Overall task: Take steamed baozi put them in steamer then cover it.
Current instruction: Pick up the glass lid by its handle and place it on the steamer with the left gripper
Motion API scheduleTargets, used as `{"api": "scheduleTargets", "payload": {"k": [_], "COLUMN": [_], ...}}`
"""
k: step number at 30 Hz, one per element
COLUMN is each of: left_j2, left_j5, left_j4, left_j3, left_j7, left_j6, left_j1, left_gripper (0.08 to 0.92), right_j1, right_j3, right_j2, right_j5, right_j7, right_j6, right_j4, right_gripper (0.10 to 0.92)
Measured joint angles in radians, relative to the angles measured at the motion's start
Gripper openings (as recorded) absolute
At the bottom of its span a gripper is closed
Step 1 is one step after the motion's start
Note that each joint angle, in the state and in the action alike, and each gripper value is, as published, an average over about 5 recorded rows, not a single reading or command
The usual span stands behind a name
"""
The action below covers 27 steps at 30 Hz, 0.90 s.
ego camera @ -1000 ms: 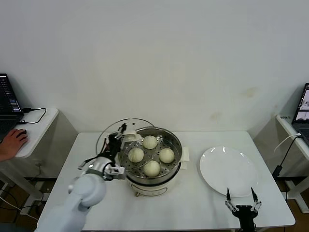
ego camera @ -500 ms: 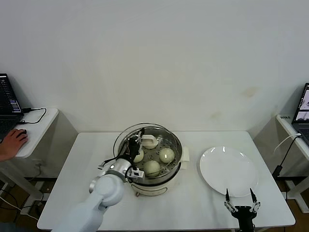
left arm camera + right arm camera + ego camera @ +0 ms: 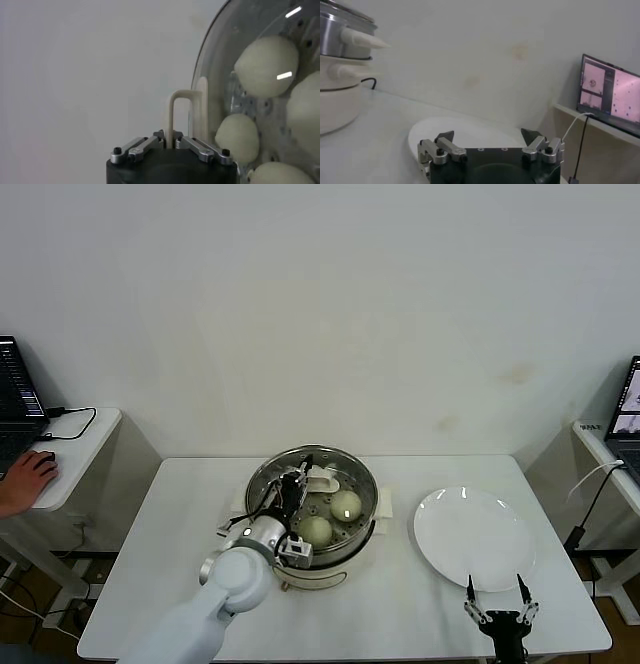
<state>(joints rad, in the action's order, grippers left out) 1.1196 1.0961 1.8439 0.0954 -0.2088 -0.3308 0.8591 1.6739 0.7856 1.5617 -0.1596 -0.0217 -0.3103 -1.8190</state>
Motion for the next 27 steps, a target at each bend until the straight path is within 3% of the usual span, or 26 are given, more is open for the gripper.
{"api": "scheduleTargets", "payload": {"k": [17, 27], "left_j2": [0.011, 0.000], "left_j5": [-0.012, -0.041], "left_j4": [-0.023, 0.009], "left_j3": [-0.007, -0.042], "left_j7": [0.010, 0.045], "left_j6": [0.022, 0.043], "left_j1": [0.004, 0.048], "left_gripper": [0.167, 0.428], "right_j1": [0.001, 0.007], "right_j3": [-0.003, -0.004], "right_j2": [0.000, 0.000], "right_j5": [-0.005, -0.009], "right_j7": [0.001, 0.003], "right_j6": [-0.007, -0.014], "right_j4": [0.007, 0.011], "right_gripper": [0.823, 0.823]}}
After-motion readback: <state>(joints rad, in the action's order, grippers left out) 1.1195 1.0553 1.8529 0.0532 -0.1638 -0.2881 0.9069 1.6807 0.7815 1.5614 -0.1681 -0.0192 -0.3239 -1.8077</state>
